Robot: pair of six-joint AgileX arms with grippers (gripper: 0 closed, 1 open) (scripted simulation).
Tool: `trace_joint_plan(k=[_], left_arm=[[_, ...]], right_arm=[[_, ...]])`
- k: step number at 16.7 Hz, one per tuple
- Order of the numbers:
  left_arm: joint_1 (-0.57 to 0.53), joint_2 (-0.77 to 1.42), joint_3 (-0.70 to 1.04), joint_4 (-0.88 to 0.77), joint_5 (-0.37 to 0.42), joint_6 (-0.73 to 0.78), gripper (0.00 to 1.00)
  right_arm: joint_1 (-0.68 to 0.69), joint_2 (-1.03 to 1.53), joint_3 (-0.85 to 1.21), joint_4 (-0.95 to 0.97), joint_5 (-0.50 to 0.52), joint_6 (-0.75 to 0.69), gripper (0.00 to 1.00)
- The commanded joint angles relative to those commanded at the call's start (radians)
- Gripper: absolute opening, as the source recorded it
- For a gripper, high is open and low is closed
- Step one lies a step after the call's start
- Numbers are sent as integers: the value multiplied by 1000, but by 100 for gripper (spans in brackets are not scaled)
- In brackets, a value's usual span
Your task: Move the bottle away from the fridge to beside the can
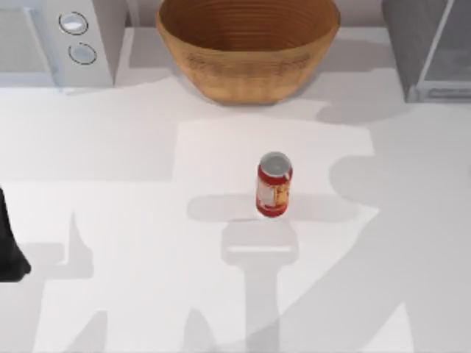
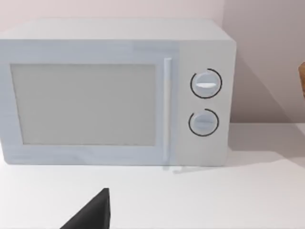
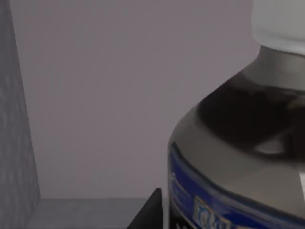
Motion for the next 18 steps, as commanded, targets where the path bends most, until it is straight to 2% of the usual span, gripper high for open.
trace_joint_plan(k=[3, 11, 18], left_arm=[[0, 0, 0, 0, 0, 0, 100], [0, 0, 0, 0, 0, 0, 100], [0, 0, 0, 0, 0, 0, 100]], right_arm=[[-19, -76, -100, 31, -16, 1, 0], [-82, -378, -554, 158, -89, 2, 0], [-82, -407, -588, 174, -95, 3, 0]])
